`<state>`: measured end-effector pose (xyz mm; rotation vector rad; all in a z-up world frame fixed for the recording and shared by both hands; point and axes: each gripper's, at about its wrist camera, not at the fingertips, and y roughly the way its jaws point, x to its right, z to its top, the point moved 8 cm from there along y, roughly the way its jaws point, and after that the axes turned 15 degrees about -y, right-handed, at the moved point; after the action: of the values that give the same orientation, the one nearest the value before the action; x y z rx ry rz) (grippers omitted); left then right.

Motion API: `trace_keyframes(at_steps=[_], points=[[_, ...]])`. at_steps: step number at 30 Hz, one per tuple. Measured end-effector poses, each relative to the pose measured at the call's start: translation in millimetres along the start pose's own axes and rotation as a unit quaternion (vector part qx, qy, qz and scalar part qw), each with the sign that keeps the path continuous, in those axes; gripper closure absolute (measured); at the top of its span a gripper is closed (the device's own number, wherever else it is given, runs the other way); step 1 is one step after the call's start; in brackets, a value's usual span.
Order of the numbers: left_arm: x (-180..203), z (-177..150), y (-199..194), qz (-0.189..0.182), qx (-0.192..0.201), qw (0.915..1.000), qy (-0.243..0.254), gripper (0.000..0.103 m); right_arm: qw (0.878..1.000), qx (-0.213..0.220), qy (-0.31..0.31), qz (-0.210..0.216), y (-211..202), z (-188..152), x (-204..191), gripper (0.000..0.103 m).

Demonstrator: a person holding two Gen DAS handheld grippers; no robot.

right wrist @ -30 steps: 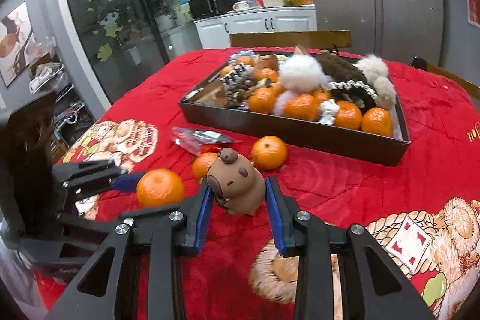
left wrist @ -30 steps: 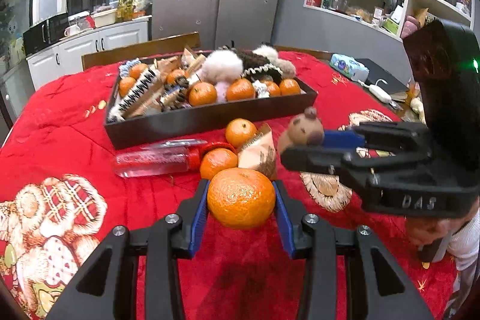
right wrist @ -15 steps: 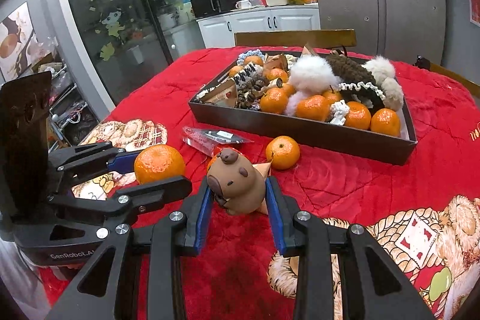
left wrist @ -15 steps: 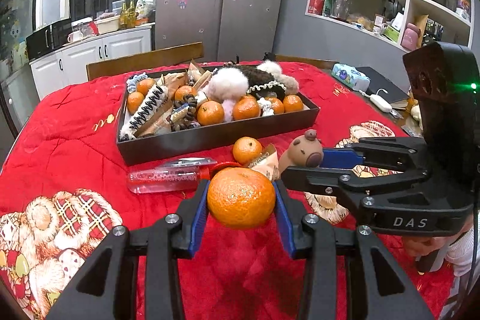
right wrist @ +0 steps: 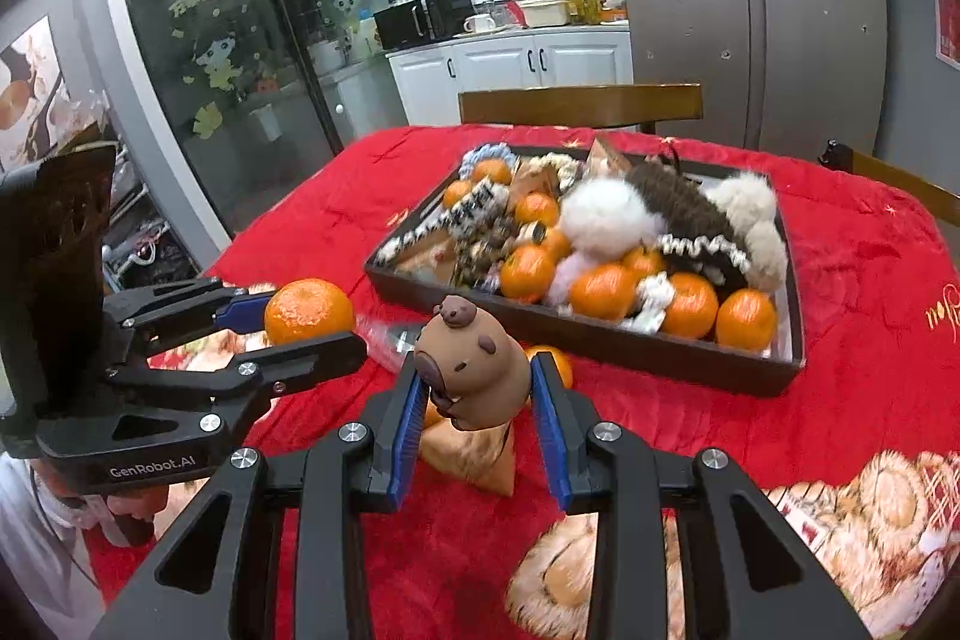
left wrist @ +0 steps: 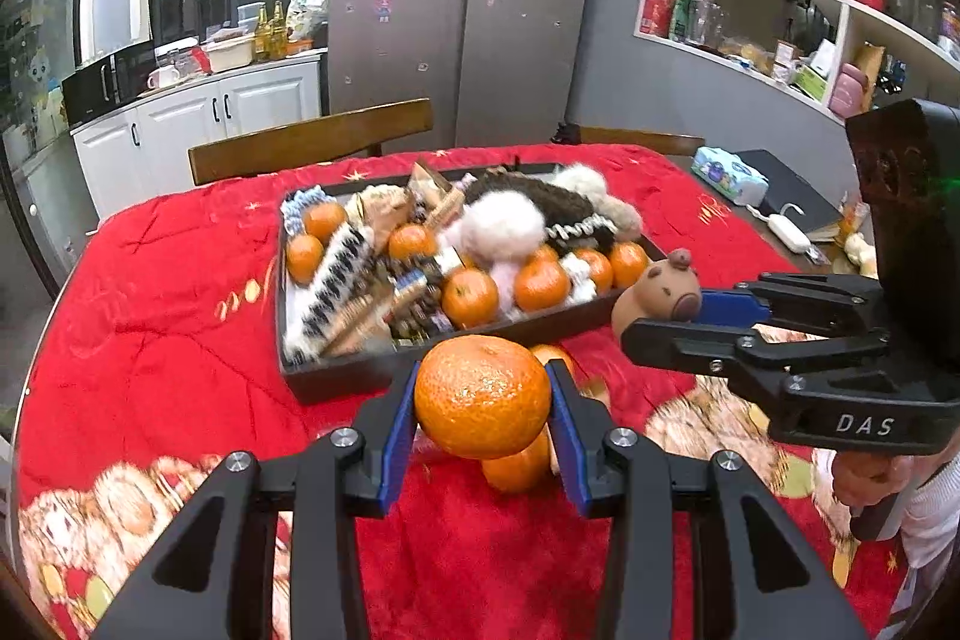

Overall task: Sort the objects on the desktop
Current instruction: 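Carry the figurine and the orange over the black tray and lower them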

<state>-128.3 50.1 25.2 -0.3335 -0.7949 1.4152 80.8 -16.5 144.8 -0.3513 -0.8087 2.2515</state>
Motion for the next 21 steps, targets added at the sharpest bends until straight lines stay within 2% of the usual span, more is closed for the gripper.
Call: trace_keyframes(at_steps=[7,12,21], points=[[-1.3,36.7,17.1,0.002,-0.008,0.9999,-0.009,0.061,1.0,0.001,0.01,-0.002,5.1,25.2,24.7,0.07],[3.2,59.7,34.1,0.014,-0.002,0.9999,0.005,0.061,1.0,-0.001,0.019,-0.014,8.2,42.5,51.6,0.07],[12.5,100.0,80.7,0.001,-0.007,0.9999,-0.009,0.061,0.998,0.002,0.042,-0.046,24.6,70.5,107.3,0.07]])
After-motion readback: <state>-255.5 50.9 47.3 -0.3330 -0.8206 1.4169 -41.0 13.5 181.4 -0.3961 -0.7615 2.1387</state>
